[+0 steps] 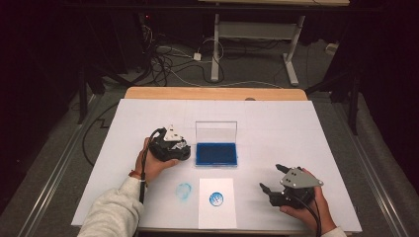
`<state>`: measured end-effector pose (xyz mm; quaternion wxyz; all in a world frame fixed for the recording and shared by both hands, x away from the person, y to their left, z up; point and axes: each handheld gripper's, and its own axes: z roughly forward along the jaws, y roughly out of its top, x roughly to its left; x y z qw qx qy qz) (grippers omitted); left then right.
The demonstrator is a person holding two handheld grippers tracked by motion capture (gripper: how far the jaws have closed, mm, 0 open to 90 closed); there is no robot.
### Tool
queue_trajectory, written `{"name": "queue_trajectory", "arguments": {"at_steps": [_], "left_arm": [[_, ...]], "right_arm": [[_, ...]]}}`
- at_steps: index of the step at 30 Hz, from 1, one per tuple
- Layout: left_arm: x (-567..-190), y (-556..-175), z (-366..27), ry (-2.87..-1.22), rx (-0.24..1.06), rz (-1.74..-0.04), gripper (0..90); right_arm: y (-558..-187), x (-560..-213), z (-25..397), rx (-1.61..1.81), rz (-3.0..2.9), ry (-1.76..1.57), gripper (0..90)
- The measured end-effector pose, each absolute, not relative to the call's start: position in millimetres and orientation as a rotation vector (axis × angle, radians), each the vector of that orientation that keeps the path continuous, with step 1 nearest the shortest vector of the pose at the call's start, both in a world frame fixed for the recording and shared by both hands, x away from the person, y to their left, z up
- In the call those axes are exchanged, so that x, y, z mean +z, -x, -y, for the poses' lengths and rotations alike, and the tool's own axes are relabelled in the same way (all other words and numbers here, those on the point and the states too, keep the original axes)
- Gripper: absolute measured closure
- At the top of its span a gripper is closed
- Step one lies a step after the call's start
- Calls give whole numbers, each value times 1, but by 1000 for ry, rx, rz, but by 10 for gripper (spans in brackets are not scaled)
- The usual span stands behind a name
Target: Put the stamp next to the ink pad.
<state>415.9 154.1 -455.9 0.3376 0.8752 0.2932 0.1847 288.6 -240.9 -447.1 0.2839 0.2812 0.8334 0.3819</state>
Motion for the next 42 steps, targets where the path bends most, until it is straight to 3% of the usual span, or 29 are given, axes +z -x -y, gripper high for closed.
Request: {"name": "queue_trajectory", "arguments": {"at_steps": [12,16,23,42], "left_arm": [[-443,-406,-156,-2206,524,-743,350],[-439,-403,-154,-2183,567,-757,254],[-433,-397,-153,-2141,588,-728,176],[-413,-376,-152,-2103,671,-627,161]], "right_arm": [[-289,-447,243,1014,-2205,-758,216],[-290,-447,243,1012,-2200,-763,214],[-289,-446,244,1012,-2184,-764,210],[-288,-444,244,1023,-2176,-762,206]]}}
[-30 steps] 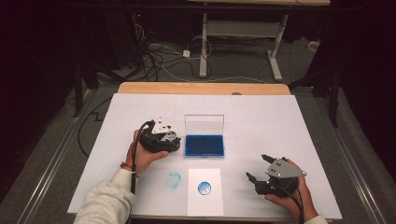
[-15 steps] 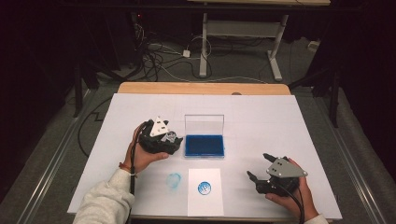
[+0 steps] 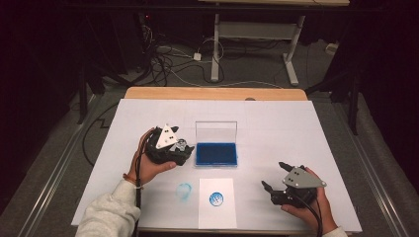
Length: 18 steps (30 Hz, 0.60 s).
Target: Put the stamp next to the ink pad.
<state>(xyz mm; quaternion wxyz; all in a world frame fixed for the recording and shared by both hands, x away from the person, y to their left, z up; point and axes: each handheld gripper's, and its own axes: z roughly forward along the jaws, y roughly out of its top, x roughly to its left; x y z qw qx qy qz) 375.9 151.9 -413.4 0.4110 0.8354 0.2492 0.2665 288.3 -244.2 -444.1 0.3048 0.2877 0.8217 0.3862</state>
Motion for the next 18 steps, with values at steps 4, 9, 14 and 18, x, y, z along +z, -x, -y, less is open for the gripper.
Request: {"name": "queue_trajectory", "arguments": {"at_steps": [4,9,14,18], "left_arm": [[-409,-369,-152,-2093,687,-607,161],[-404,-359,-152,-2092,701,-573,161],[-403,-350,-152,-2078,704,-561,161],[-403,-343,-151,-2079,709,-537,162]], "right_arm": [[-288,-444,244,1024,-2177,-761,206],[-288,-443,244,1022,-2169,-758,206],[-287,-442,244,1026,-2161,-760,206],[-287,-442,243,1024,-2162,-758,206]]}}
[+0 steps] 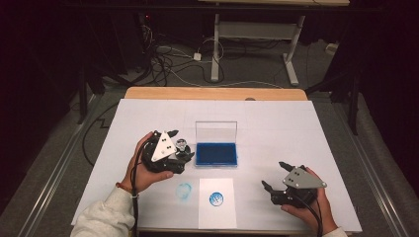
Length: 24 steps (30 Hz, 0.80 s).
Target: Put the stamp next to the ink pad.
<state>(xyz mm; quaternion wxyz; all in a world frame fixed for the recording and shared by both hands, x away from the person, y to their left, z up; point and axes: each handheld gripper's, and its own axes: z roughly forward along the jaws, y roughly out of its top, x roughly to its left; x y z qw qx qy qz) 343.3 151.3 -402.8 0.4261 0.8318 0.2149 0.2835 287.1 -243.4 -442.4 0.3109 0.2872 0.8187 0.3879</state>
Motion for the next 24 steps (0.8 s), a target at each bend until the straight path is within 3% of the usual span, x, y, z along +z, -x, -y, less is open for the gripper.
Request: {"name": "queue_trajectory", "arguments": {"at_steps": [24], "left_arm": [[-411,-306,-161,-2068,750,-462,161]], "right_arm": [[-285,-440,245,1022,-2135,-769,201]]}}
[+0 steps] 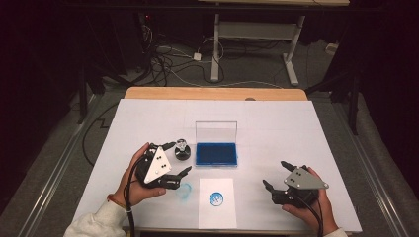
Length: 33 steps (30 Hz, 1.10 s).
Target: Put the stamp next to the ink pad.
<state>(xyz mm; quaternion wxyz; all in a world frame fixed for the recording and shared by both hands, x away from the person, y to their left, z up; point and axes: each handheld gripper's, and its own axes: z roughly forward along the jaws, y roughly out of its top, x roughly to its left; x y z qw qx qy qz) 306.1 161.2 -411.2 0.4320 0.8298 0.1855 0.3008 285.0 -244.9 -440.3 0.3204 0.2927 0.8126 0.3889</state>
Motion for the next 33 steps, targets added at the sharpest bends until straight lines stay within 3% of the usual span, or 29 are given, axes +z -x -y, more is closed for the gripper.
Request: {"name": "queue_trajectory", "arguments": {"at_steps": [17,33], "left_arm": [[-431,-291,-185,-2104,767,-513,161],[-463,-282,-209,-2135,699,-637,161]], "right_arm": [[-284,-438,246,1031,-2099,-776,197],[-286,-444,245,1016,-2120,-796,197]]}}
